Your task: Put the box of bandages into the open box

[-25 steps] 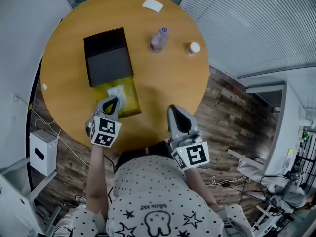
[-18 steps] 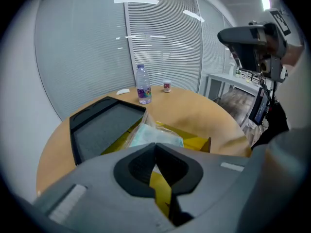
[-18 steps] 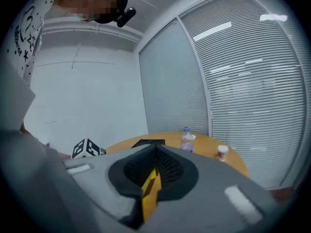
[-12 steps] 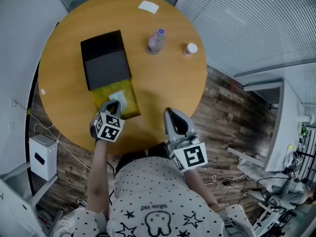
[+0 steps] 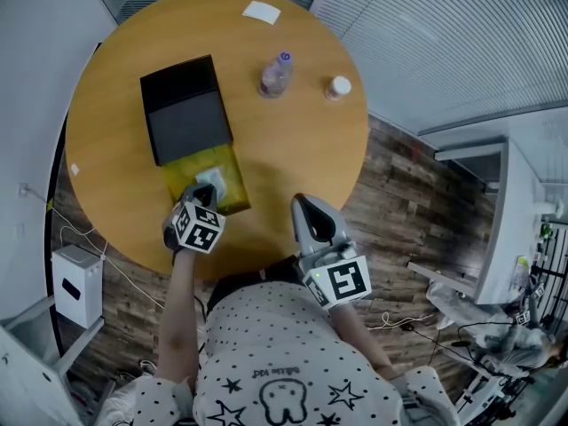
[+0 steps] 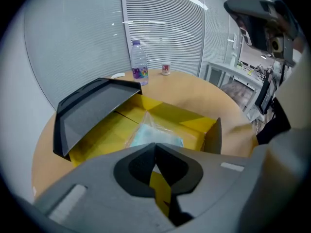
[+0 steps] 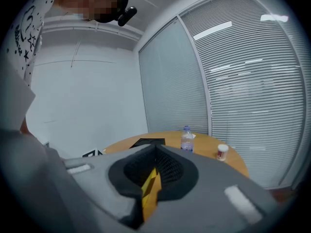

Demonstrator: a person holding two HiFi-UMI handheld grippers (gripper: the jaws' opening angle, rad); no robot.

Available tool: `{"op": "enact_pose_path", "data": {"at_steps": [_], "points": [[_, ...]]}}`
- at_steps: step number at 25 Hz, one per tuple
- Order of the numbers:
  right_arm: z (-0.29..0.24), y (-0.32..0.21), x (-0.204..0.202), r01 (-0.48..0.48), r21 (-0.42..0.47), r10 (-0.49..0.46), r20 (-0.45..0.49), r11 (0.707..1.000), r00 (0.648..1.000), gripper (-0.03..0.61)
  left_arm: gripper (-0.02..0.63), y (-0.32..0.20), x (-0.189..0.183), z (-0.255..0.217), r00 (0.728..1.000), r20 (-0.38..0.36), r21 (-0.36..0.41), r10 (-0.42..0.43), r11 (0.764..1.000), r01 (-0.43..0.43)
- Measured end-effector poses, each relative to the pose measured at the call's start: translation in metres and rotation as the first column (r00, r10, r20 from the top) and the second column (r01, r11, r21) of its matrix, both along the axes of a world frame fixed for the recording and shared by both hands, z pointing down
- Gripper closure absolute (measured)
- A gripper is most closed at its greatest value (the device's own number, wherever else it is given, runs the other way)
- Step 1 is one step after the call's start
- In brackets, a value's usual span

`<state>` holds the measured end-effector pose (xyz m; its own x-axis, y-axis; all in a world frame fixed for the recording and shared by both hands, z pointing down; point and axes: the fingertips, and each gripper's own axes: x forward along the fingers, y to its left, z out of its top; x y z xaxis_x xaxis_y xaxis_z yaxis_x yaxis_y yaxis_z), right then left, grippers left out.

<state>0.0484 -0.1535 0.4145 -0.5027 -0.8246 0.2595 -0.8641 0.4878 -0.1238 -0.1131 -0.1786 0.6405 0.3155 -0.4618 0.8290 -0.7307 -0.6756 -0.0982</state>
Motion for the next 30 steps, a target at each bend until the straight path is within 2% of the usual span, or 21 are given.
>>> {"op": "enact_pose_path", "data": {"at_steps": [14, 19, 20, 22, 23, 30], "points": [[0.001, -0.002, 0.001, 0.002, -0.009, -0.002, -0.001, 1.0, 1.0, 0.575, 0.601, -0.001, 0.002, 0.009, 0.999, 0.043, -0.051, 0.017, 0.999, -0.015], [0.001, -0.003, 0.003, -0.002, -0.01, 0.002, -0.001, 1.0, 1.0, 0.574, 0.598, -0.003, 0.002, 0.006, 1.0, 0.019, -0.04, 0.004, 0.999, -0.003], [0.002, -0.003, 0.003, -0.002, -0.009, 0.002, -0.001, 1.0, 1.0, 0.574, 0.575, -0.003, 0.003, 0.004, 1.0, 0.001, -0.036, -0.003, 0.999, 0.003], [0.002, -0.004, 0.003, -0.001, -0.01, 0.001, -0.001, 1.0, 1.0, 0.574, 0.437, -0.004, 0.004, -0.002, 0.999, -0.038, -0.031, -0.011, 0.999, 0.01], [0.002, -0.004, 0.003, 0.0, -0.01, 0.0, -0.001, 1.0, 1.0, 0.574, 0.411, -0.004, 0.004, -0.005, 0.998, -0.053, -0.025, -0.014, 1.0, 0.012], [0.001, -0.005, -0.002, 0.013, -0.004, -0.013, 0.005, 1.0, 1.0, 0.574, 0.402, -0.004, 0.0, -0.02, 0.996, -0.087, 0.012, -0.035, 0.999, 0.036]]}}
